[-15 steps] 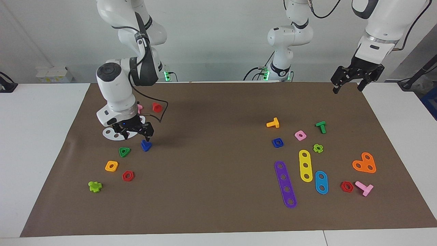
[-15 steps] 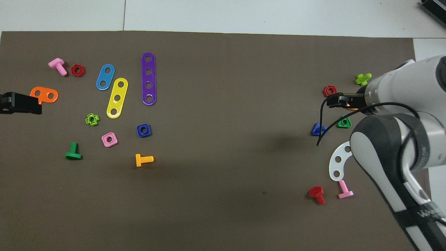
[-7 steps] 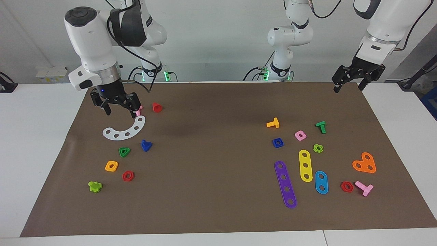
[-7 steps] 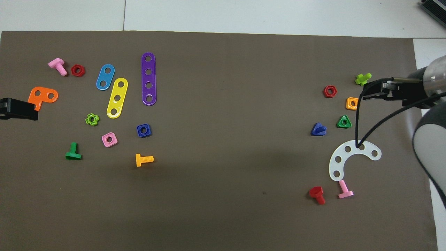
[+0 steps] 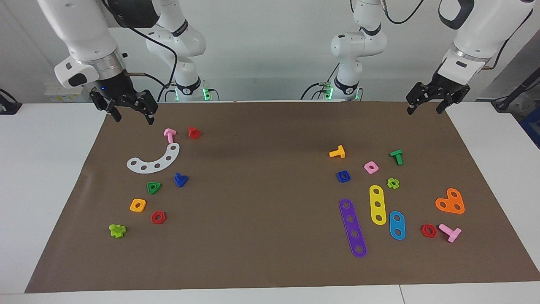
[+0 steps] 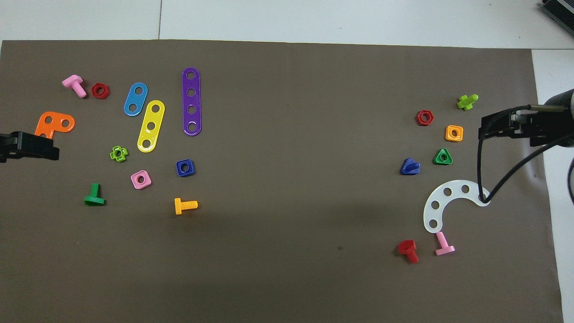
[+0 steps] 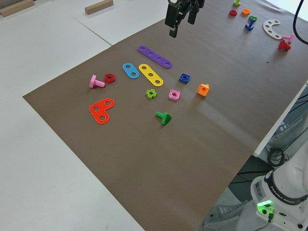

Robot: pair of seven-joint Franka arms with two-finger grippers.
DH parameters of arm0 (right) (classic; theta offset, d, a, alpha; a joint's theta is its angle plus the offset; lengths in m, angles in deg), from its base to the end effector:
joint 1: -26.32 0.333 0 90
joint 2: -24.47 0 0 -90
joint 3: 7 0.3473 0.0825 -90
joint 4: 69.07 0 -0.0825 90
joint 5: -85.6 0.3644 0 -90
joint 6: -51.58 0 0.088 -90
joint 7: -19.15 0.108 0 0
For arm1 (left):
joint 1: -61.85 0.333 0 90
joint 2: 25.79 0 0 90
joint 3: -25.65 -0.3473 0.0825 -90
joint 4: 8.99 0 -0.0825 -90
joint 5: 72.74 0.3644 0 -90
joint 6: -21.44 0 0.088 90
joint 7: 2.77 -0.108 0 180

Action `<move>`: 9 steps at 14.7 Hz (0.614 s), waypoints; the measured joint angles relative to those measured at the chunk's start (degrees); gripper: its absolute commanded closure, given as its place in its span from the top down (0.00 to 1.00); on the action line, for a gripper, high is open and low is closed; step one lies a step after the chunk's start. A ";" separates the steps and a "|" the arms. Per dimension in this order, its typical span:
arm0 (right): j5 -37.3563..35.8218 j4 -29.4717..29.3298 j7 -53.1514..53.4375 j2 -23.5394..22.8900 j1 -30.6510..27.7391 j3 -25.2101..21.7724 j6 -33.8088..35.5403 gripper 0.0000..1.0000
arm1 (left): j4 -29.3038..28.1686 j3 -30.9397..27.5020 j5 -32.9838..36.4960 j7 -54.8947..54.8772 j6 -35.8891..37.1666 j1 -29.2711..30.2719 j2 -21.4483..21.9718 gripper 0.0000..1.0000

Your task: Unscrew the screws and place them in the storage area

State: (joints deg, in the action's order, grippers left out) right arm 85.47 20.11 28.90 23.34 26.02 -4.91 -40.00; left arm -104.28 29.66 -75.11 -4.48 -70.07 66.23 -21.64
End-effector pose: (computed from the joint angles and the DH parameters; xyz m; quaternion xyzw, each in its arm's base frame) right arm 0.5443 0.0165 0.6531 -0.9975 0.0694 -0.0111 0.0003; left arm 0.5119 -0.0026 0.6531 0.9998 -0.0111 0.0035 0.0181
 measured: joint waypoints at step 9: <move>-0.01 1.74 0.00 0.69 0.06 0.16 -1.42 1.00 | 0.00 -0.28 0.00 -0.02 -0.84 0.43 0.09 1.00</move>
State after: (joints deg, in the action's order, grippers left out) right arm 85.45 21.85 28.90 24.02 26.08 -4.75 -41.42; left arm -104.28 29.38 -75.11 -4.50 -70.91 66.66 -21.56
